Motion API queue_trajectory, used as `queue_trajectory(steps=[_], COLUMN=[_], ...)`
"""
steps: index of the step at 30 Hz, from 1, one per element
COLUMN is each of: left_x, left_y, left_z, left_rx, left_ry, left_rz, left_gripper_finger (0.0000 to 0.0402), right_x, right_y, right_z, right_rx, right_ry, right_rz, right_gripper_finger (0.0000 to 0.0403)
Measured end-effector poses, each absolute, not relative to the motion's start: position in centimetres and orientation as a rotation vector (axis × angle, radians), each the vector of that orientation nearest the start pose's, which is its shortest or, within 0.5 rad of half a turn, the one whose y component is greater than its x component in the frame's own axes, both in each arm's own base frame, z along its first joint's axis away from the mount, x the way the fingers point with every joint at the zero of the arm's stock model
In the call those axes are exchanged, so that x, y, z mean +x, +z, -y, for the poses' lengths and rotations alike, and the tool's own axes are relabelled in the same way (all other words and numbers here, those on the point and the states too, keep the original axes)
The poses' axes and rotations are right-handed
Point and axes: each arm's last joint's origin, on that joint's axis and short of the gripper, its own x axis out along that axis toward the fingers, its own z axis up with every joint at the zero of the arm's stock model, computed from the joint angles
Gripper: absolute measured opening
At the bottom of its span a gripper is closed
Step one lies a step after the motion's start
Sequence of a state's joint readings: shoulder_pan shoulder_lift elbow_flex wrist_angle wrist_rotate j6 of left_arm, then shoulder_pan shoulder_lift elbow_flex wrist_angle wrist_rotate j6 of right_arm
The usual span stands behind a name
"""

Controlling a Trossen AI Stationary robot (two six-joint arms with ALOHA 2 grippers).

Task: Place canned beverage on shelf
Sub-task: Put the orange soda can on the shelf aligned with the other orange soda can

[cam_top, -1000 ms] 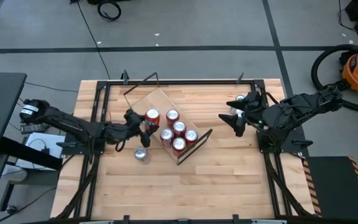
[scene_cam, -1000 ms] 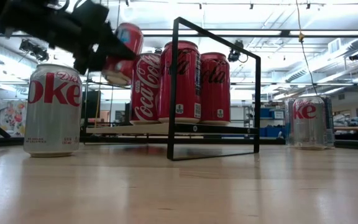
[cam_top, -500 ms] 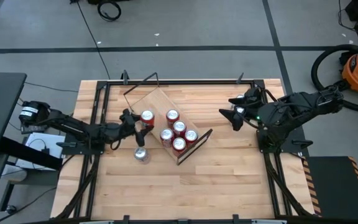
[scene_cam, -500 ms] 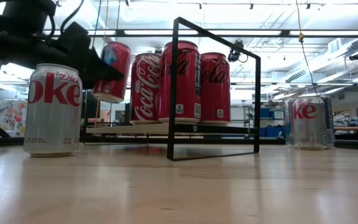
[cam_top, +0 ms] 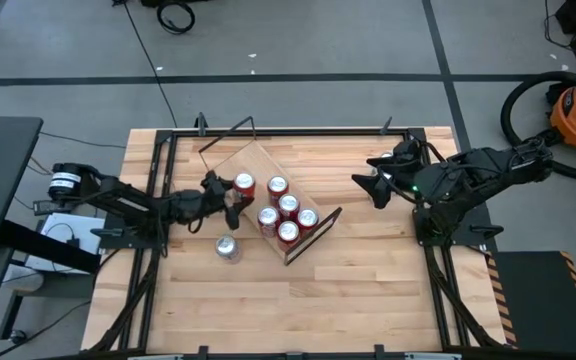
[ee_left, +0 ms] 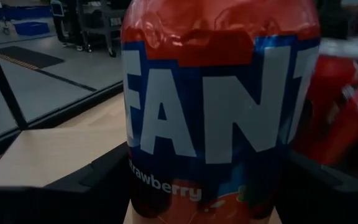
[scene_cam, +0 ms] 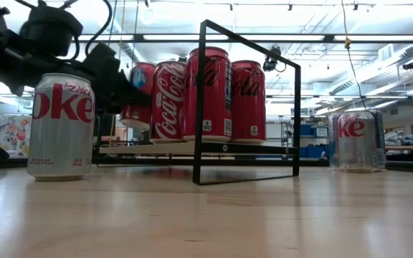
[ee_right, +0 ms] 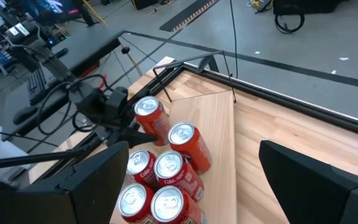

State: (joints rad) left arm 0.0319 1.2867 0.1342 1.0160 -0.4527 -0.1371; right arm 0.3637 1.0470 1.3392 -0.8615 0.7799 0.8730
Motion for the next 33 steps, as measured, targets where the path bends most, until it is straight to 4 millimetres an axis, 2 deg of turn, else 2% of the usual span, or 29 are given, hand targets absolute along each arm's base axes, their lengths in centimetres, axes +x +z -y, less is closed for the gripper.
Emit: queue_trajectory(steps=[11,19,29,33], left_x=[20.1,20.6,21.1,21.1], left_y=[12.6,11.9,11.4,11.4], left_z=[-2.2,-2.1,-1.0,-1.0], left_rx=[-0.133,-0.157,-0.152,-0.152], left_ry=[0.496,0.494,0.443,0.444], left_rz=[-0.124,-0.101,-0.124,-0.129], left_gripper_finger=[0.0305,0.0305,0.0305,0.0317], right_x=[17.6,17.6,17.6,17.6], right_y=[41.3,41.3,41.3,41.3], right_z=[-4.6,-4.6,-4.6,-4.6], right_rx=[0.561,0.562,0.563,0.566], right_ry=[-0.561,-0.560,-0.557,-0.555], right_rz=[-0.268,-0.268,-0.268,-0.266], right_gripper_finger=[0.0371,0.0371,0.0371,0.0371])
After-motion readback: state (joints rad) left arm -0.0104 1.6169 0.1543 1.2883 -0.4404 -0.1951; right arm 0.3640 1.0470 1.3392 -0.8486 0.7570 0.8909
